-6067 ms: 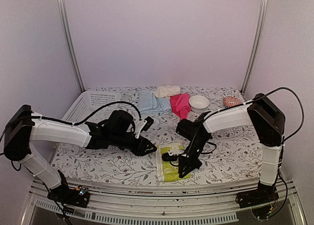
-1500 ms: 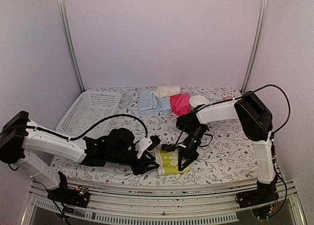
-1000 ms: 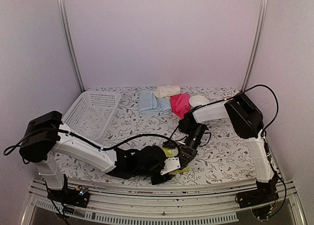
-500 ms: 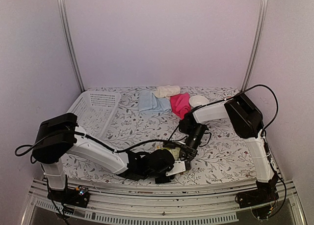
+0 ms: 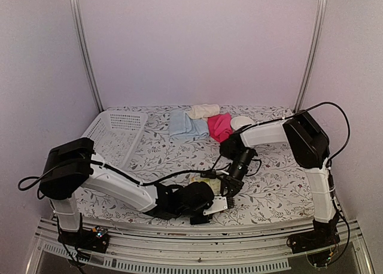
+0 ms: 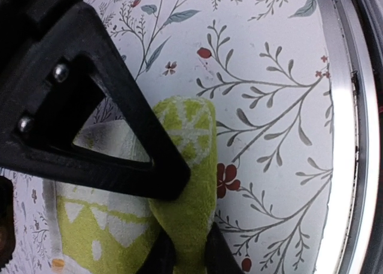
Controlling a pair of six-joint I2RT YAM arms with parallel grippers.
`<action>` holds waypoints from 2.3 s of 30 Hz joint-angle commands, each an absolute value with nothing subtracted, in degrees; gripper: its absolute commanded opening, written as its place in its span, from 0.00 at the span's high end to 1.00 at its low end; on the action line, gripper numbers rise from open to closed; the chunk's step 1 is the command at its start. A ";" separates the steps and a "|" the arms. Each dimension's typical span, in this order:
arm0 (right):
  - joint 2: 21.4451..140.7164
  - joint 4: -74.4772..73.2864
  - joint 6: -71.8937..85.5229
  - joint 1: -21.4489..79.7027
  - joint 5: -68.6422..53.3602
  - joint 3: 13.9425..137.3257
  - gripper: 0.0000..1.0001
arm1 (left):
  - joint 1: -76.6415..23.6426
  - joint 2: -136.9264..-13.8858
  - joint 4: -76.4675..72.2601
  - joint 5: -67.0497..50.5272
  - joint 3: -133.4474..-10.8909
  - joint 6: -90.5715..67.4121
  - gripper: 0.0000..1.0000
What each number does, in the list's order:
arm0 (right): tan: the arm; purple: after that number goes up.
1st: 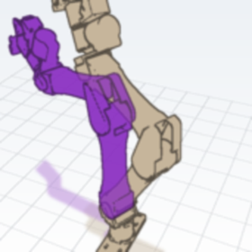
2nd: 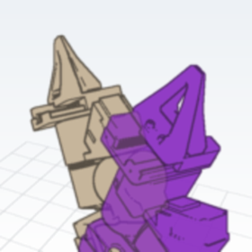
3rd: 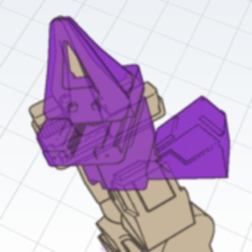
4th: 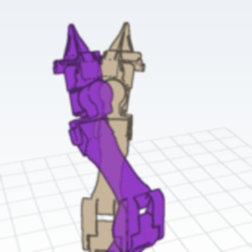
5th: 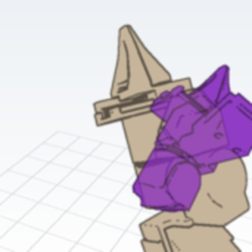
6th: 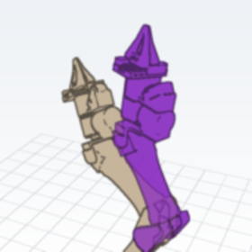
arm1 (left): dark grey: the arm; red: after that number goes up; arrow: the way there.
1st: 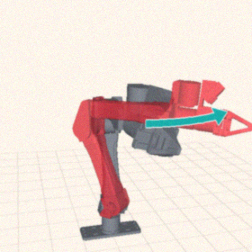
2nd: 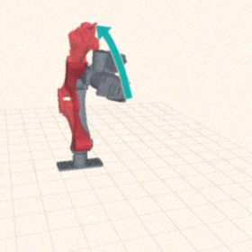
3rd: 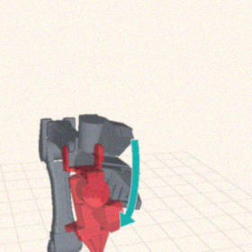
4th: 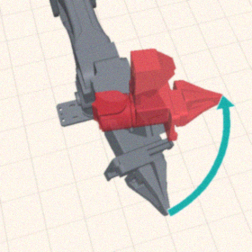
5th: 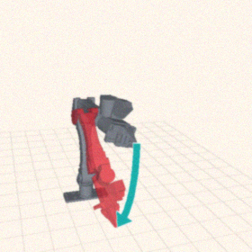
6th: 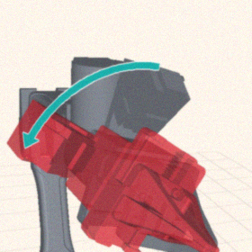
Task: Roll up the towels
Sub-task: Roll the towel at the center of the board.
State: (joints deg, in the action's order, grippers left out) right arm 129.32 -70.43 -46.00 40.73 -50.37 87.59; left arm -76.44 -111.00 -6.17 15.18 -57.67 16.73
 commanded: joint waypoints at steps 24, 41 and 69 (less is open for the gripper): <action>71.46 -28.84 -51.17 41.38 -22.76 44.83 0.60 | -61.27 -124.16 7.49 -35.63 -69.92 -6.32 0.91; 86.07 -16.04 -54.93 57.64 -7.73 42.31 0.51 | -58.54 -125.75 3.77 -40.24 -68.20 -10.73 0.86; 115.76 -51.50 -51.68 48.46 -41.24 67.95 0.96 | -63.29 -90.18 -8.60 -5.78 -38.44 -9.67 0.47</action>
State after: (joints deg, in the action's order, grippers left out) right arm 107.31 -40.07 -51.16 53.10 -33.23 63.77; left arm -59.64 -95.64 -4.05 -16.95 -42.70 -11.49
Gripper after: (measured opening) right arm 0.099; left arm 0.535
